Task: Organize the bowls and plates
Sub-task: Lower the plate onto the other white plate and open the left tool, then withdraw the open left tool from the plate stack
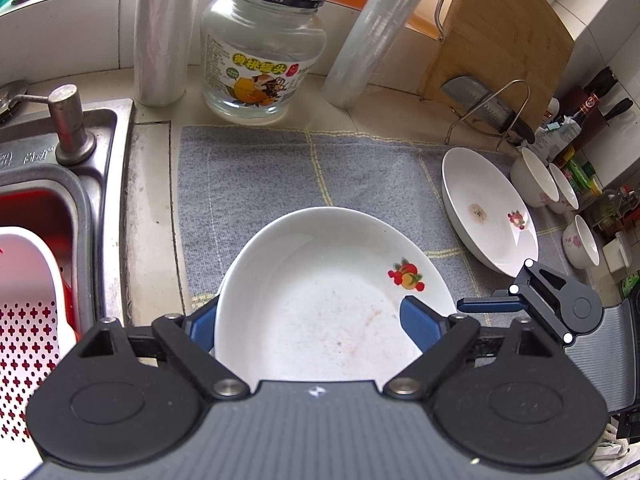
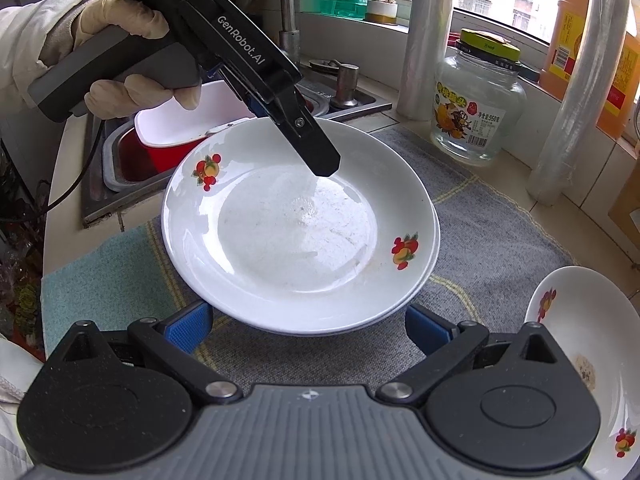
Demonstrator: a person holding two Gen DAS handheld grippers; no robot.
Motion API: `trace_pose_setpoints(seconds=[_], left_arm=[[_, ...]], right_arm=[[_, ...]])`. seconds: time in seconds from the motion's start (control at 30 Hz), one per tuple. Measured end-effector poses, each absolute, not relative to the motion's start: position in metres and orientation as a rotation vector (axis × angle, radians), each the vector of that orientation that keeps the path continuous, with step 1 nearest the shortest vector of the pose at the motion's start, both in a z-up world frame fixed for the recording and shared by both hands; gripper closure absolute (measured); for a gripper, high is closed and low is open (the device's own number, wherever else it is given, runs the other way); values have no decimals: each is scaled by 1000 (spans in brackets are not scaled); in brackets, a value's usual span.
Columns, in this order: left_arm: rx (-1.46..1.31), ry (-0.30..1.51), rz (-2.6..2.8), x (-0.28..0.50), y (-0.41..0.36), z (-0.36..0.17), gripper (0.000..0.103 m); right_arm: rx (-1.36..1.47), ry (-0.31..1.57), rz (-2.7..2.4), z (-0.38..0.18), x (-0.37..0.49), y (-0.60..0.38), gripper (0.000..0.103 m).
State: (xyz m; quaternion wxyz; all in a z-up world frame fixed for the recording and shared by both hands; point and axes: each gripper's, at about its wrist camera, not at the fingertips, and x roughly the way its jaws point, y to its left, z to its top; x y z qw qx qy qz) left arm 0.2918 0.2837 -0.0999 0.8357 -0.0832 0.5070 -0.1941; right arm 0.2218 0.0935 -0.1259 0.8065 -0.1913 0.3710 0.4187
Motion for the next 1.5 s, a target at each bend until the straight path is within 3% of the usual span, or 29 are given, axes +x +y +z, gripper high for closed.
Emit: trace_pose_setpoints(seconds=[0.77,1.5], left_arm=[[-24,1166,-250,298,257,-99,8],[139,812,-276,243,215,-71,5]], right_arm=[[-351,771,898,-122,217,85,0],[-352,785,722,-116,216,63,0]])
